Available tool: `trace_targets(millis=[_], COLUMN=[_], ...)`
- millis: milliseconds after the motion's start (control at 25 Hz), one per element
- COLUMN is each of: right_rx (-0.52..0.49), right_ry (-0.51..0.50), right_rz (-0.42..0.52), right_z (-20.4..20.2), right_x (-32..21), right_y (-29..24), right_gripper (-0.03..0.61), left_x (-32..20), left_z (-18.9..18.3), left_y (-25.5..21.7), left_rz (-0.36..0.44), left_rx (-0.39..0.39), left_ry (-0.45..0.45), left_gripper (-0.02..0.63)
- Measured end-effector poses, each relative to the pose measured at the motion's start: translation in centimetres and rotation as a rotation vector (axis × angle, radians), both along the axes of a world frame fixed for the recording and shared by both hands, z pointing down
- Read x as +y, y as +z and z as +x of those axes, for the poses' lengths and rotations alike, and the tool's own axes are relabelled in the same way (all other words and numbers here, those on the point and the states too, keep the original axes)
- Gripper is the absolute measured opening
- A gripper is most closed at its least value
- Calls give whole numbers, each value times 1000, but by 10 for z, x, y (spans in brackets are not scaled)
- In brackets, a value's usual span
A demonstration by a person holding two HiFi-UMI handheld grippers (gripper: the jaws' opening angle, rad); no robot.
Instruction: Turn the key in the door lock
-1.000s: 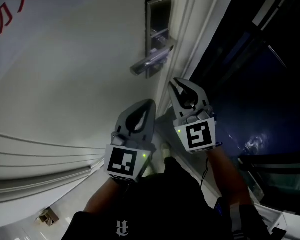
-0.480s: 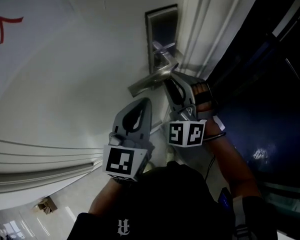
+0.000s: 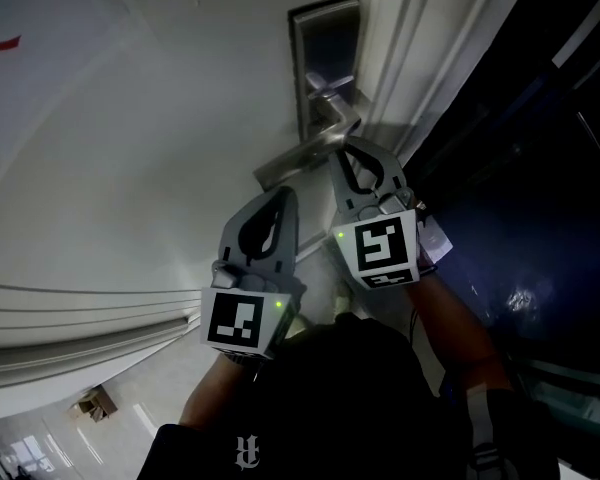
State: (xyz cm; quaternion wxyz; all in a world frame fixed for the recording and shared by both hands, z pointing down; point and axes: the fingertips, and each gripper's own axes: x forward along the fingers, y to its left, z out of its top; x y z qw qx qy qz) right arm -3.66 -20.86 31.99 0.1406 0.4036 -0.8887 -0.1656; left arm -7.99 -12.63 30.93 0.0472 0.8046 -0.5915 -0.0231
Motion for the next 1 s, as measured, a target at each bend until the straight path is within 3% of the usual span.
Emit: trace_targets(millis=[240, 720, 880, 1000], right_rx=[-247, -965, -1110, -1174], right_ry=[-23, -239, -268, -320], right_rz=[-230, -952, -1099, -1141], right_z=[5, 12, 13, 11], right_x=[-4, -13, -13, -13], right_y=[1, 9, 14, 11], right_gripper=[23, 25, 30, 41], left_x=[4, 11, 12, 12], left_z=[4, 8, 10, 12], left_y=[-2, -4, -5, -5], left_rz=[9, 15, 16, 15], left_rx=[-4, -3, -6, -9], left_ry=[30, 43, 43, 43], left_gripper=[8, 8, 8, 8])
